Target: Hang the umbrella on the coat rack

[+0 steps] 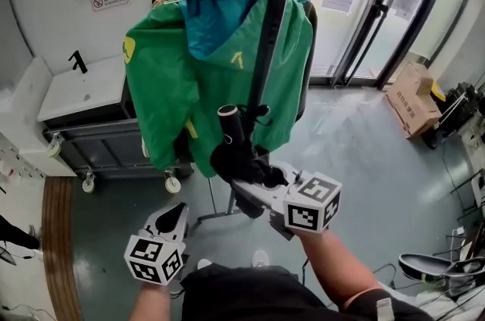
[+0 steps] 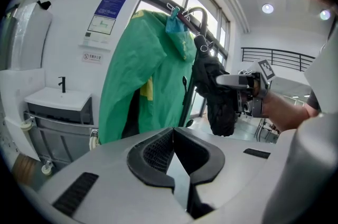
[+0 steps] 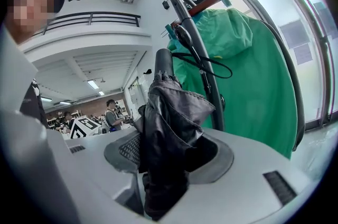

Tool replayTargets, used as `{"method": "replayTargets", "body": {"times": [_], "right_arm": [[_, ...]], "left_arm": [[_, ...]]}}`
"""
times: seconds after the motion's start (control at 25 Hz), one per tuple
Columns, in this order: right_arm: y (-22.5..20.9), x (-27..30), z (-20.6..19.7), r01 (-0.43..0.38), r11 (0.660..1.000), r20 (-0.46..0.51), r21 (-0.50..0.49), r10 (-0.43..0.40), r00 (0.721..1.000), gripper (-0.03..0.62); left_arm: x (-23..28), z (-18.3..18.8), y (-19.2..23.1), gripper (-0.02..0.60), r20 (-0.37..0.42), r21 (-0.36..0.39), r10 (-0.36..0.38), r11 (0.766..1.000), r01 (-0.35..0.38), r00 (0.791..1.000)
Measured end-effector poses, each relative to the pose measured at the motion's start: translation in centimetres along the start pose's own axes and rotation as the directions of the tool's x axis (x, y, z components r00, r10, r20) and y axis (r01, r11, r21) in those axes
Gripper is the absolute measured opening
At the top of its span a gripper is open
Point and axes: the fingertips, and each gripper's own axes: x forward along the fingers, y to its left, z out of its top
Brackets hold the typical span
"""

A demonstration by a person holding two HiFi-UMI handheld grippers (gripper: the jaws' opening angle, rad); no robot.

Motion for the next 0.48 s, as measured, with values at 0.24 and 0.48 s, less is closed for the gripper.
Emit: {"method": "replayTargets", "body": {"times": [0.24,0.48], "right_arm": [[-0.8,-0.4,-3.9,0.044,0.998,-0.015,0.038,-0.044,0.999,0.212],[-1.5,-0.9,-8.1,0.104,0.994,-0.067,0.039,-0.101,0.993,0.213]], "left_arm": [[0.6,-1.4,0.1,0.015,-0.045,-0.022,-0.012,1.0,0.011,0.999],[1.6,-2.4,-0.3,0.015,-0.084,-0.03,-0.035,0.999,0.033,0.996]]}}
